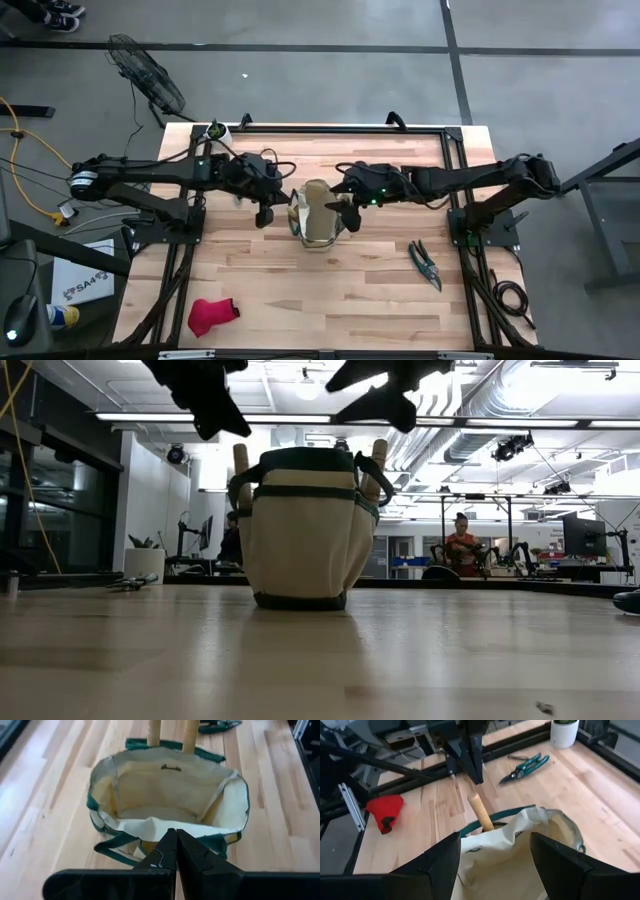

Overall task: Pick & Place Garden tools in Gardening bag
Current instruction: Put the right shear scissors into the gardening bag

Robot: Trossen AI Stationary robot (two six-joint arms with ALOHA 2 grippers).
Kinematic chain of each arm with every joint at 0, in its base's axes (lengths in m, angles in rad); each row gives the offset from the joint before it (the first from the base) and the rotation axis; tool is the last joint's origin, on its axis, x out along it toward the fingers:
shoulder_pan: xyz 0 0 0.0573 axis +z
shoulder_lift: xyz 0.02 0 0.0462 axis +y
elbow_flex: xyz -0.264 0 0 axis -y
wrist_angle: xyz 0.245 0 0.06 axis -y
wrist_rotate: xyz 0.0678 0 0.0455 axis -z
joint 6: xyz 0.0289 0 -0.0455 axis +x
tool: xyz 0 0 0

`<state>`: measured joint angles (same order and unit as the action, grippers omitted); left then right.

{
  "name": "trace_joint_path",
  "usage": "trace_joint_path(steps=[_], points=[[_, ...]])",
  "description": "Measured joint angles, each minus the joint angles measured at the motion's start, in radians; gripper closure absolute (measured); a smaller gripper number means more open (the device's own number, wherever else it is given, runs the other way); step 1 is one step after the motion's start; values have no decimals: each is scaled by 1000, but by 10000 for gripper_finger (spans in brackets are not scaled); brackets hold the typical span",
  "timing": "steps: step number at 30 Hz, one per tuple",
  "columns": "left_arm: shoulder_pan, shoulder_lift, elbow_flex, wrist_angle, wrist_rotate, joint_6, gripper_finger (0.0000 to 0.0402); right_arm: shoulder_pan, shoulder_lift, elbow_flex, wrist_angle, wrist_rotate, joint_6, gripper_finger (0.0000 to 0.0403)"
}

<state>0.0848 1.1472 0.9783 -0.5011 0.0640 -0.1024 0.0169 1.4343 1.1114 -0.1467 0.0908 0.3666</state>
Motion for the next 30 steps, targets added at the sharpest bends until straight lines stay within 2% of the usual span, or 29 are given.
trace_joint_path(steps=[6,10,15,19,24,30], points=[[0,-64,0,2,-29,-8,401,30,-82,0,-76,58,36,172],[0,-93,0,-1,-31,-8,401,49,-143,0,-219,110,131,172],[0,-112,0,-17,-54,-8,401,56,-214,0,-470,116,385,172],[0,-112,1,-39,-73,-8,401,55,-242,0,-713,79,608,172],[0,-112,1,-37,-58,-8,401,64,-229,0,-1011,-33,816,172],[0,-112,1,-45,-58,-8,401,150,-178,0,-1245,-17,1012,172]])
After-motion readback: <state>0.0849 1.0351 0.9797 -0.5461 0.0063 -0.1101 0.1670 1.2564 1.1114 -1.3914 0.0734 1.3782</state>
